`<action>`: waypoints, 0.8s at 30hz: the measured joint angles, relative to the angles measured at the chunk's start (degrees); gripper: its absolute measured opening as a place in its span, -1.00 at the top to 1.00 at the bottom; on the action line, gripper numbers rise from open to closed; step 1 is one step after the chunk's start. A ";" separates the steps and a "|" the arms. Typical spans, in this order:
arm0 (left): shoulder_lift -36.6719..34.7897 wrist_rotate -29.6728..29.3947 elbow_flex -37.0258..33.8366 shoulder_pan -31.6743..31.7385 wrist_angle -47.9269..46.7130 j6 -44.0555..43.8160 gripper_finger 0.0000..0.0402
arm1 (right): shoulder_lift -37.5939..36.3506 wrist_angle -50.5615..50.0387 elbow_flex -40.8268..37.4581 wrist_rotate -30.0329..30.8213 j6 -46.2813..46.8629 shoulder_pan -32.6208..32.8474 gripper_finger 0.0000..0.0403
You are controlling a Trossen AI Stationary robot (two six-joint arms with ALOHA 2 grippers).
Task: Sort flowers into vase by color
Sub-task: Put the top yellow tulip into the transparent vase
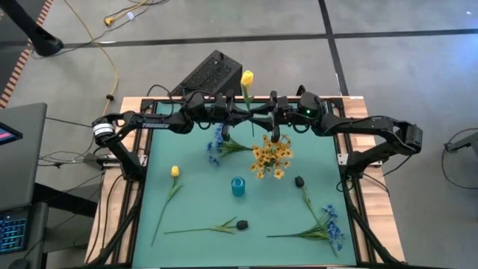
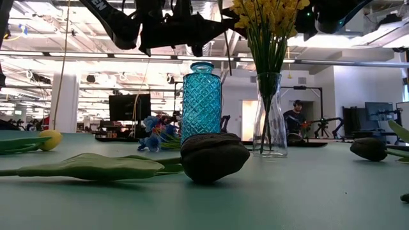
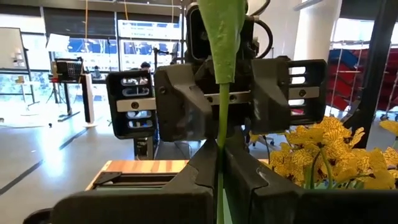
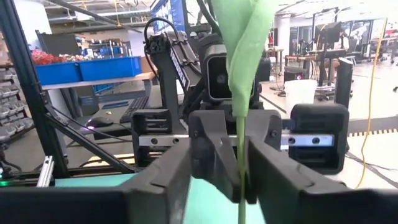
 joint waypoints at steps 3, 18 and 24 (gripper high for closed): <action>0.00 0.30 0.00 0.56 0.01 -0.05 1.00 | 0.00 0.02 0.00 0.02 0.14 0.00 -0.16; -9.27 6.10 -6.05 3.52 0.30 -2.85 1.00 | -13.50 -21.27 -0.05 0.30 -4.47 -3.46 -0.27; -13.79 -0.80 -15.38 -0.62 12.70 -1.49 1.00 | -16.66 -27.51 -0.07 0.31 -4.67 -4.59 -0.27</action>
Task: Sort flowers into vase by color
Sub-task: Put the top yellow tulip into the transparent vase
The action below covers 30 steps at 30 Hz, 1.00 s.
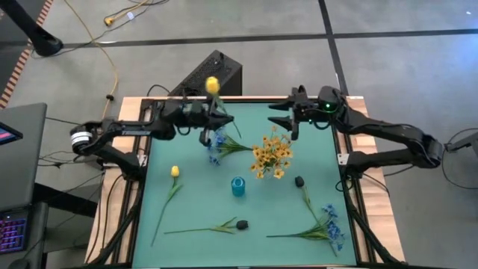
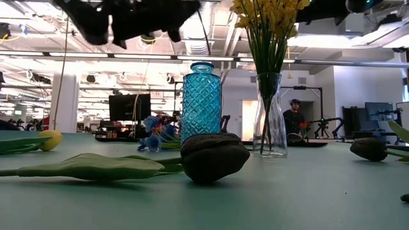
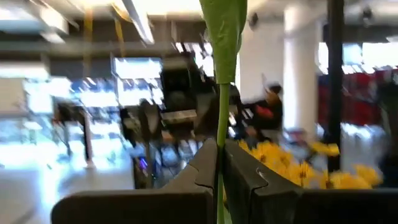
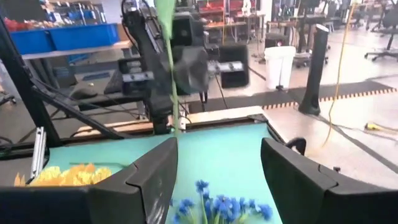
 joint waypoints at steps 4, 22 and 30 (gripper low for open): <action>3.45 -8.23 -3.05 -3.81 9.99 -1.27 1.00 | 0.15 -1.53 0.02 0.03 -0.12 0.02 -0.27; 18.71 -10.85 2.07 -11.58 18.09 -6.30 1.00 | 0.50 -2.47 0.00 0.17 0.20 0.66 -0.27; 18.67 -11.59 2.24 -12.74 22.22 -5.87 1.00 | 0.50 -2.39 0.02 0.15 0.26 0.46 -0.27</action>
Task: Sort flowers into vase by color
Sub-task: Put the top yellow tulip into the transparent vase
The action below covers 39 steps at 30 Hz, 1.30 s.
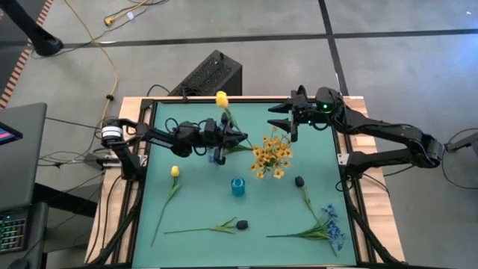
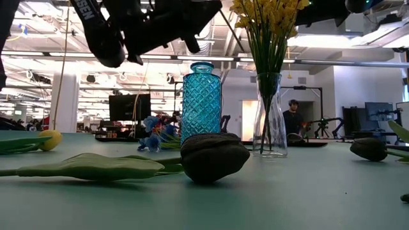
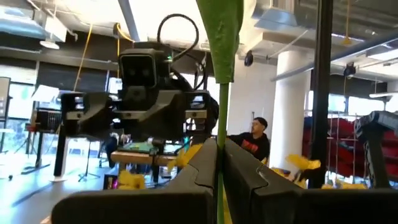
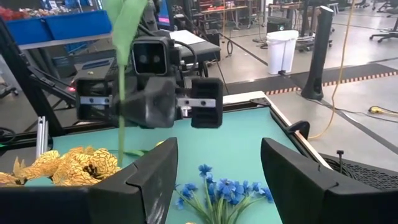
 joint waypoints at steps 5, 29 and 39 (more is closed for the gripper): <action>1.64 -0.56 2.27 -1.91 -0.99 0.98 1.00 | 0.00 0.09 0.00 0.00 0.09 0.00 -0.27; 3.61 -2.69 3.74 -3.68 -5.87 9.11 1.00 | 0.00 0.22 0.00 0.00 0.42 0.07 -0.27; 9.21 -3.71 5.71 -4.32 -0.82 8.12 1.00 | -0.02 0.22 0.00 -0.02 0.55 0.11 -0.27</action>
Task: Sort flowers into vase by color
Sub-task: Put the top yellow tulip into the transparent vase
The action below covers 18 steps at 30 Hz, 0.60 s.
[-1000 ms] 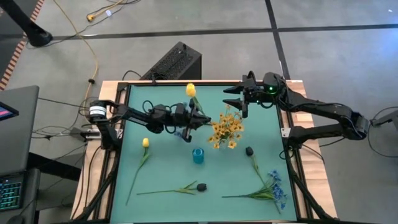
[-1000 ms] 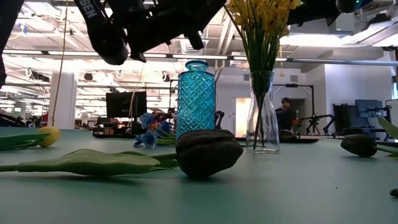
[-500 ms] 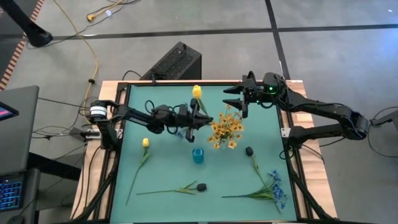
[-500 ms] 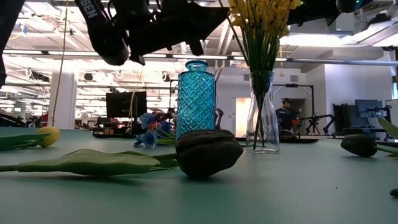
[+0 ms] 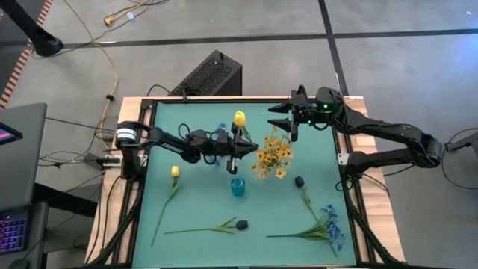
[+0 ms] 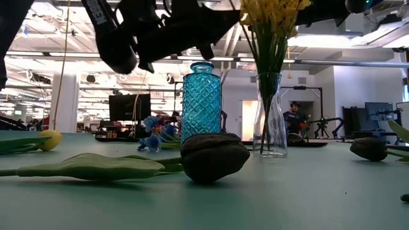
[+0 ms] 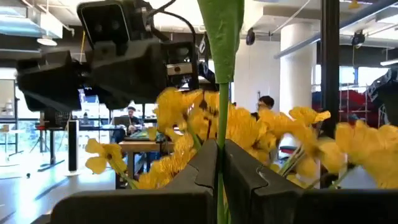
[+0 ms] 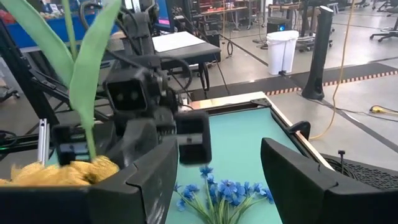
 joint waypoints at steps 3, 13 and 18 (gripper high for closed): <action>1.26 0.53 0.39 0.07 1.20 -0.89 1.00 | 0.00 0.02 0.00 0.01 0.00 0.26 -0.27; 1.41 4.45 0.22 0.36 -0.37 3.12 1.00 | 0.00 -0.04 0.00 -0.14 0.02 0.37 -0.27; 1.41 6.24 0.22 1.34 0.02 2.30 1.00 | 0.00 -0.15 0.00 -0.15 0.02 0.39 -0.27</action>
